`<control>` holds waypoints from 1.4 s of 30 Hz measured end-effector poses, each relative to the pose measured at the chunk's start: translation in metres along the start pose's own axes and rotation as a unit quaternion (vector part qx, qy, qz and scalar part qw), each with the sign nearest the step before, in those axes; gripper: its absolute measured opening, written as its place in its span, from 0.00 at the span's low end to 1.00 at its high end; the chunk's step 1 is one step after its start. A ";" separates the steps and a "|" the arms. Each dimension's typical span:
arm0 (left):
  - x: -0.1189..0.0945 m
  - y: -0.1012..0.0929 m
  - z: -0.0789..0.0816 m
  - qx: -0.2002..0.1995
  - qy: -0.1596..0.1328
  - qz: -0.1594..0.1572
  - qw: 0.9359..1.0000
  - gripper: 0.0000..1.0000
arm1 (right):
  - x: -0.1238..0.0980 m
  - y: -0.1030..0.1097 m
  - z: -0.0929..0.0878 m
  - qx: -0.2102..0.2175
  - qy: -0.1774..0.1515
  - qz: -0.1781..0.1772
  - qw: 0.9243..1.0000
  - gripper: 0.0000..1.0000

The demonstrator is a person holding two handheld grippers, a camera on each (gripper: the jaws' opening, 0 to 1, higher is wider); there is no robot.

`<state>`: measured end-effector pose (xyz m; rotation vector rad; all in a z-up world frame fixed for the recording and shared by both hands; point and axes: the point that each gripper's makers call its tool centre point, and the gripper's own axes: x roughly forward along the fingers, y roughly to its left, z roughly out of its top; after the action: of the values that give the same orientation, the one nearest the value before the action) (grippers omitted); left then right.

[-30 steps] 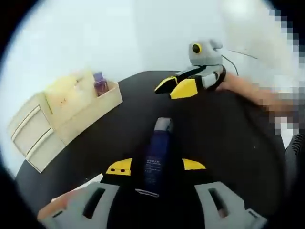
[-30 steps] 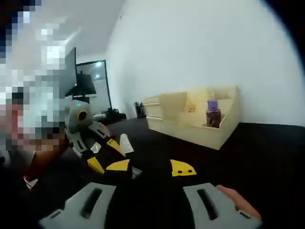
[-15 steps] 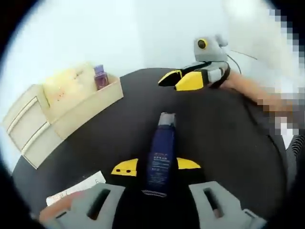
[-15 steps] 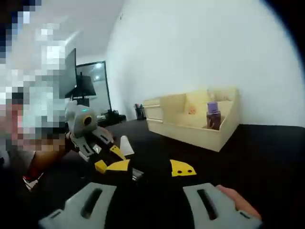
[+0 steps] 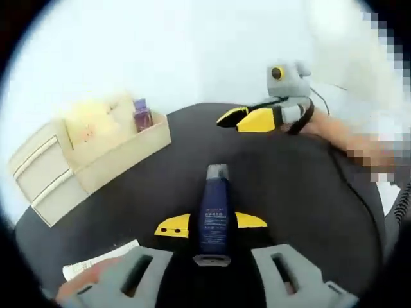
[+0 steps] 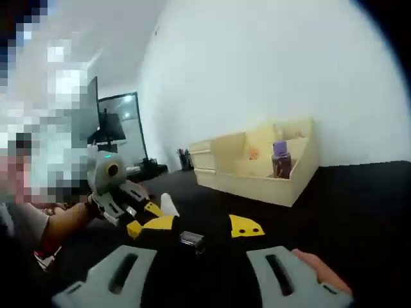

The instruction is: Open the drawer, pick up the cosmetic bottles from the table one by one, place them into the drawer, release the gripper, close the drawer, and move the gripper away

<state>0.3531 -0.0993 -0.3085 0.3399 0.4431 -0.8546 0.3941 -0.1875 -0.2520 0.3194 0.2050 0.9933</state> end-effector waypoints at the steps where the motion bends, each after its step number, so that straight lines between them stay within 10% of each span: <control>1: 0.000 0.000 0.001 0.001 -0.003 0.003 1.000 0.18 | -0.001 -0.002 0.002 0.028 -0.006 0.001 1.000 0.27; 10: -0.004 0.005 0.019 0.024 -0.041 0.042 0.998 0.18 | -0.003 -0.010 0.003 0.091 -0.019 -0.003 0.996 0.27; 28: -0.006 0.013 -0.025 0.010 0.111 0.040 0.993 0.31 | 0.002 -0.005 -0.006 0.054 0.009 -0.008 0.998 0.26; 42: -0.009 0.008 -0.026 0.009 0.095 0.031 0.995 0.16 | 0.004 -0.006 -0.009 0.049 0.015 -0.010 0.999 0.26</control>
<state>0.3478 -0.0769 -0.3254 0.4512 0.5998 -0.7685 0.3982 -0.1857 -0.2630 0.3909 0.2854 0.9699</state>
